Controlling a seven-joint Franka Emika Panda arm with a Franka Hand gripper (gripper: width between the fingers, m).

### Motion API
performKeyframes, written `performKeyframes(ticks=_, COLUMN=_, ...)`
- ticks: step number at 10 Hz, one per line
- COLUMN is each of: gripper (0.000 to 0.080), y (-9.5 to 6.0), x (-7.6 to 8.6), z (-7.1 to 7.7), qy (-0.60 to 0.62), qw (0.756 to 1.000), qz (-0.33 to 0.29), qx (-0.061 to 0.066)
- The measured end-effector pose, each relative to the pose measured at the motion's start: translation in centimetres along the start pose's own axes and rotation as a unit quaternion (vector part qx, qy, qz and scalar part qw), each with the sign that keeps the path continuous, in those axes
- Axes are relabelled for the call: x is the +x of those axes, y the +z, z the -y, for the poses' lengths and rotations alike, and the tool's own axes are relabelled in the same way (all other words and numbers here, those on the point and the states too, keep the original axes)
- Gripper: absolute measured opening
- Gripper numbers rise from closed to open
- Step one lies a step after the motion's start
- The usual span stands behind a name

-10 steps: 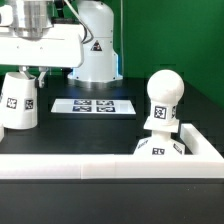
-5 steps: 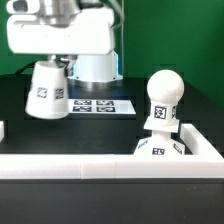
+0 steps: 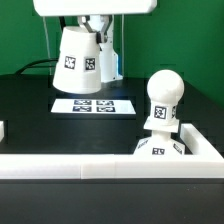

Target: Assemble lamp

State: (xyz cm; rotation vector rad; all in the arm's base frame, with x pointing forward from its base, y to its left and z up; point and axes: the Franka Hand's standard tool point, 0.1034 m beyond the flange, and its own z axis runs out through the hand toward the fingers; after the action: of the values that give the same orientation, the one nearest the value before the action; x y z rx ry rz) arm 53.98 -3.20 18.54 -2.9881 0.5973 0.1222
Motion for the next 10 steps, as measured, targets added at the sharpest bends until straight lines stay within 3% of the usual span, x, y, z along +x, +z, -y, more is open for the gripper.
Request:
performKeyframes(ticks=4, gripper=0.0044, y=0.7, x=-0.4, z=-0.1, qy=-0.001, qw=1.0, qz=0.002, qx=-0.002)
performKeyframes(ticks=5, gripper=0.0044, y=0.4, x=-0.6, z=0.6, qy=0.007, qw=1.0, qz=0.006, qx=0.0)
performKeyframes(ticks=10, gripper=0.0044, y=-4.8, x=0.9, z=9.3, qy=0.058, qw=0.998, qz=0.01, qx=0.009)
